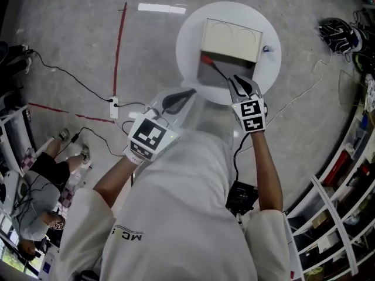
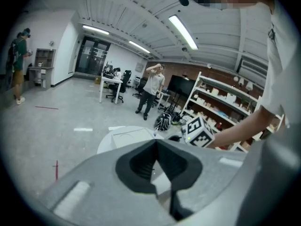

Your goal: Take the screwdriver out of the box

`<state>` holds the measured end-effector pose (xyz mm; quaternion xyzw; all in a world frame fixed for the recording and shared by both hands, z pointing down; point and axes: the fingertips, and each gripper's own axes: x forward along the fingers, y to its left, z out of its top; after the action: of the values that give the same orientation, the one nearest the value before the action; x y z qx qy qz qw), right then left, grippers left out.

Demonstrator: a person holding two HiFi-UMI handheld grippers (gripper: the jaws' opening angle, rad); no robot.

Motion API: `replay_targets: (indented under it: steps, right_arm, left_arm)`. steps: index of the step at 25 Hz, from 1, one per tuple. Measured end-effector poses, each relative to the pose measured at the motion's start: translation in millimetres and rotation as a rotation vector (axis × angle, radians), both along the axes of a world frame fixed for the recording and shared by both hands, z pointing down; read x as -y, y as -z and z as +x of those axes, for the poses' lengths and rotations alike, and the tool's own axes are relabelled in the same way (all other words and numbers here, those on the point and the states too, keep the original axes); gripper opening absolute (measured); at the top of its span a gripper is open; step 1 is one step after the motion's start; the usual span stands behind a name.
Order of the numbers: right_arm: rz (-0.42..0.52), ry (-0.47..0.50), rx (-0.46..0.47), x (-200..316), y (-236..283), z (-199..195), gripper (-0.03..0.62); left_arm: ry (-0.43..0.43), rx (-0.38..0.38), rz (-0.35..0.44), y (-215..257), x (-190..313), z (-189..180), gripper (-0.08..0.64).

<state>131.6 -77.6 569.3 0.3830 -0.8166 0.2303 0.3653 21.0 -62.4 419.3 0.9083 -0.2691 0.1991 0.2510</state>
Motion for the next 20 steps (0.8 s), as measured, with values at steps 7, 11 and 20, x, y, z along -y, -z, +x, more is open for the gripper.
replay_targets:
  steps: [7, 11, 20]
  right_arm:
    - [-0.077, 0.083, -0.004, 28.0, -62.2, -15.4, 0.089]
    - [-0.128, 0.159, -0.017, 27.9, -92.8, -35.6, 0.097]
    - [-0.195, 0.238, -0.098, 31.2, -139.6, -63.3, 0.110]
  left_arm:
    - [0.050, 0.023, -0.055, -27.0, -1.3, 2.5, 0.000]
    - [0.078, 0.048, -0.078, -42.1, -6.6, -5.4, 0.000]
    - [0.128, 0.056, -0.100, -62.4, -4.2, -26.8, 0.000]
